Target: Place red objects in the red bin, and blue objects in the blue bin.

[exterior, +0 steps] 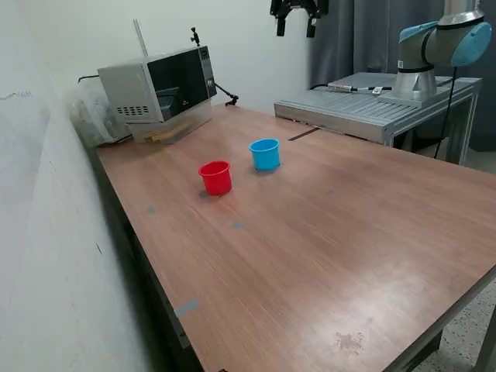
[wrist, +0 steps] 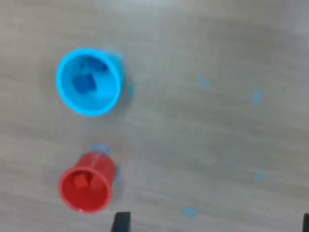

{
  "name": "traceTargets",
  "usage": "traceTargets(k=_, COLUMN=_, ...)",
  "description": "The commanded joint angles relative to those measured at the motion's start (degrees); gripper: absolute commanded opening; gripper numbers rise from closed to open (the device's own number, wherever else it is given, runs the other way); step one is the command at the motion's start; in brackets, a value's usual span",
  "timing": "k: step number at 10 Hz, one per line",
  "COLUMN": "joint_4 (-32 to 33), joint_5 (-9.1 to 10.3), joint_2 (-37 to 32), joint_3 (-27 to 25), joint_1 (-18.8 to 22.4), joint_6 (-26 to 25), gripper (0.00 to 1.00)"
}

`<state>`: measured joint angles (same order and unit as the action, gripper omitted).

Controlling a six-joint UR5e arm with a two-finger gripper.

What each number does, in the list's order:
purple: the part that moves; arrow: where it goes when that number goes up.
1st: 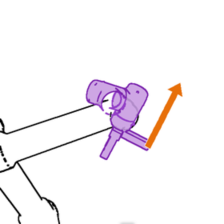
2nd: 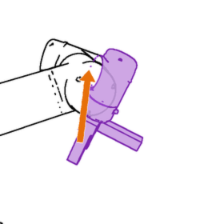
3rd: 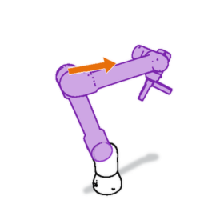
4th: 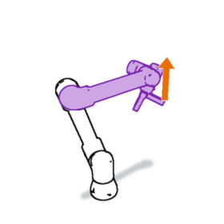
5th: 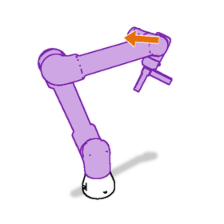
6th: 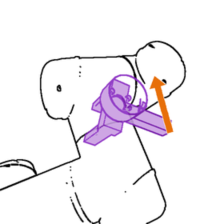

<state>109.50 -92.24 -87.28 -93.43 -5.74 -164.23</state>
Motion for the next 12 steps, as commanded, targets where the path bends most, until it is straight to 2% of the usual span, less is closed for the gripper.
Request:
traceTargets(k=1, joint_4=-12.79, joint_5=-1.45, joint_2=-11.75, joint_3=-3.16, joint_1=1.17, joint_6=-3.28, gripper=1.0)
traceTargets(k=6, joint_4=-13.61, joint_5=-1.28, joint_2=-14.67, joint_3=-7.73, joint_1=2.05, joint_6=-4.43, gripper=1.0)
traceTargets(k=8, joint_4=-17.02, joint_5=-1.02, joint_2=-14.94, joint_3=-7.82, joint_1=1.88, joint_6=-5.3, gripper=1.0)
traceTargets(k=9, joint_4=-17.12, joint_5=-1.19, joint_2=-14.94, joint_3=-7.74, joint_1=1.7, joint_6=-6.79, gripper=1.0)
traceTargets(k=12, joint_4=-17.48, joint_5=-1.19, joint_2=-14.85, joint_3=-7.65, joint_1=1.61, joint_6=-6.72, gripper=1.0)
